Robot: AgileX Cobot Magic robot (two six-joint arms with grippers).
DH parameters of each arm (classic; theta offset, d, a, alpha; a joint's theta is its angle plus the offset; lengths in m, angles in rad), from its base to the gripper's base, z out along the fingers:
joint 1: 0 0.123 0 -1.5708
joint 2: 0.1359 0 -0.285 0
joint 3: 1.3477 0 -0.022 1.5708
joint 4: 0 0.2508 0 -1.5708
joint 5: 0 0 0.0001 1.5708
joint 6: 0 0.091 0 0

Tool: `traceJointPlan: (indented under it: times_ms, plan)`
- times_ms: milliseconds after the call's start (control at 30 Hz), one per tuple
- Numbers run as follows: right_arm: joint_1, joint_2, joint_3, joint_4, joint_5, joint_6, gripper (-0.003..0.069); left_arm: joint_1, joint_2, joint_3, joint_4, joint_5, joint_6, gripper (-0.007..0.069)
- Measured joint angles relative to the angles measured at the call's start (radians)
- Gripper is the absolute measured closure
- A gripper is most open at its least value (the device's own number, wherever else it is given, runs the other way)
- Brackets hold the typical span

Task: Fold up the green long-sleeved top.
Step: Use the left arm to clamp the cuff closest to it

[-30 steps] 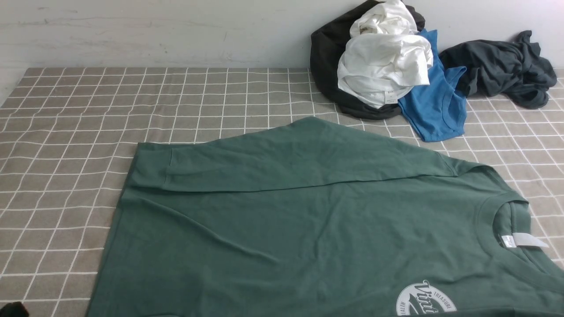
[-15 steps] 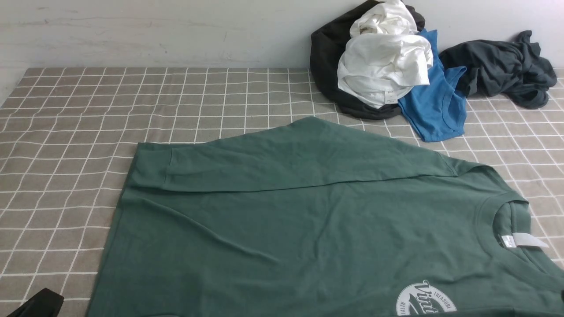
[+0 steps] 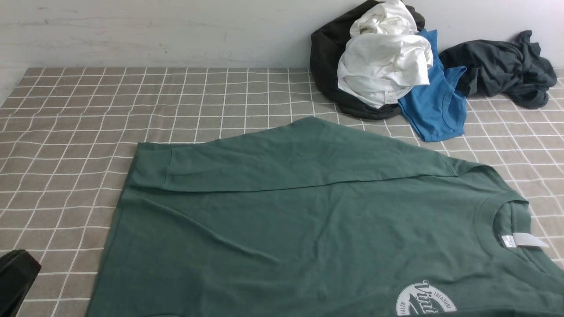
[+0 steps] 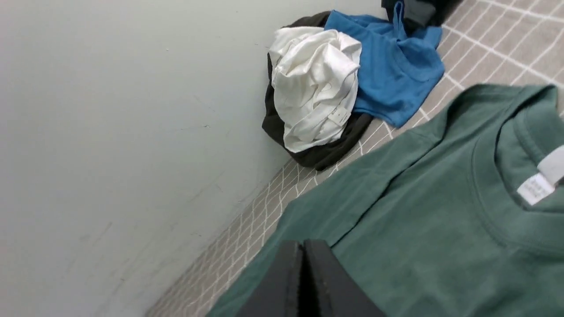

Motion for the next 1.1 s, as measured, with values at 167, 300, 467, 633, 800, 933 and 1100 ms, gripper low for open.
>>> traceJointPlan:
  times_ms: [167,300,467,633,800,933,1100]
  plan:
    - [0.0,0.135,-0.128,-0.017,-0.013,-0.192,0.0673,-0.002,0.302,-0.222,0.276,0.257,0.028,0.0632]
    - [0.0,0.351,-0.351,-0.11,0.13,-0.384,0.0673,-0.051,0.549,-0.408,0.546,0.461,-0.065,0.0631]
    - [0.008,0.637,-0.632,-0.24,0.521,-0.474,0.0673,-0.214,0.77,-0.482,0.763,0.549,-0.255,0.0612]
    - [0.104,0.846,-0.784,-0.277,0.811,-0.471,0.0673,-0.33,0.968,-0.449,0.791,0.556,-0.338,0.0499]
    - [0.237,0.936,-0.792,-0.327,0.919,-0.47,0.0673,-0.352,1.125,-0.354,0.766,0.464,-0.345,0.0305]
    - [0.295,0.949,-0.792,-0.391,0.937,-0.469,0.0673,-0.352,1.202,-0.302,0.766,0.37,-0.357,0.0175]
    - [0.302,0.949,-0.793,-0.412,0.91,-0.469,0.0673,-0.352,1.272,-0.291,0.766,0.272,-0.362,0.0083]
